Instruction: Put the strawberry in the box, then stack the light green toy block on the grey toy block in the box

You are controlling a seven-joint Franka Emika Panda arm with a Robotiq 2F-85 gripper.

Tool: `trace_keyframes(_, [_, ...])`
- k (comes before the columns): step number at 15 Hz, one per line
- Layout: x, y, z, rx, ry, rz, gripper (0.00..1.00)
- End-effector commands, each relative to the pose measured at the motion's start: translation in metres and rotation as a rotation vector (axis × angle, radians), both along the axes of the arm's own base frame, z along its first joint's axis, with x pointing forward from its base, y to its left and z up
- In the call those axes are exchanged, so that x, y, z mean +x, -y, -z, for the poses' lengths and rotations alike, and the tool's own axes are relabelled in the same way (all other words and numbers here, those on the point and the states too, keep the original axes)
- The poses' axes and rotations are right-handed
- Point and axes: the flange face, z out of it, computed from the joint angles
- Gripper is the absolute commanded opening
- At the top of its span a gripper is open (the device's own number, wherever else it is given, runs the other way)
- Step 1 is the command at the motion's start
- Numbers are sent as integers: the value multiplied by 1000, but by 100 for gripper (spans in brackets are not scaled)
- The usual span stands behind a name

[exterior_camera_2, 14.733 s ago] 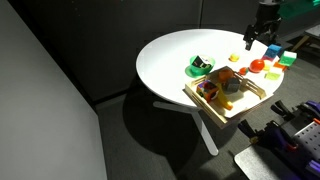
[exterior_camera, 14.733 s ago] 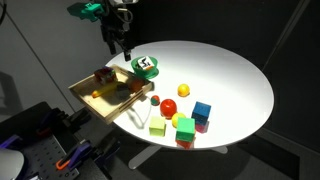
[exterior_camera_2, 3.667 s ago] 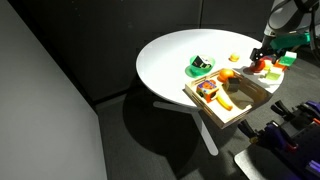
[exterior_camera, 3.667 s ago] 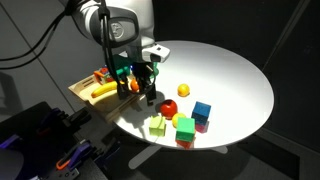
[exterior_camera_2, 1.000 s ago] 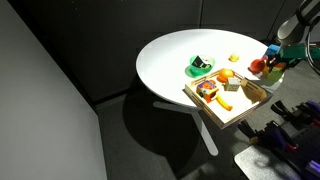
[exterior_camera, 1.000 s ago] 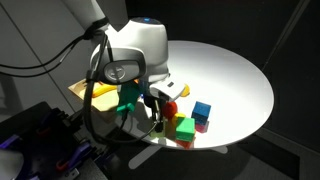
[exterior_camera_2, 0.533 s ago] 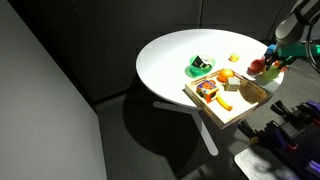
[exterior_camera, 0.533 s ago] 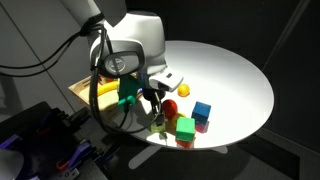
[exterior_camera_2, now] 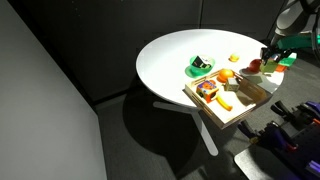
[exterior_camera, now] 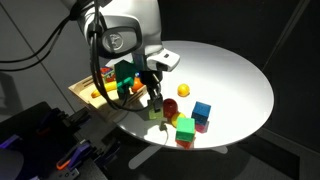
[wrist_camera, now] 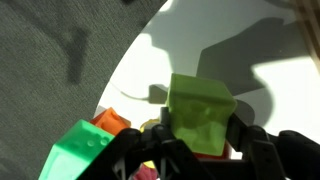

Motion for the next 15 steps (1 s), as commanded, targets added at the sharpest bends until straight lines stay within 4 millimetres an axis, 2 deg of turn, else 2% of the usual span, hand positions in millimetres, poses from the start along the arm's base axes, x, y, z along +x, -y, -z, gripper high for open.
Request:
trace_keyframes(1, [-2,-11,-29,-5,16,-85,29])
trace_keyframes(7, [5,-42,-56,-18,41,-243,29])
trace_keyframes(15, [6,-95,-64,14,14,-476,29])
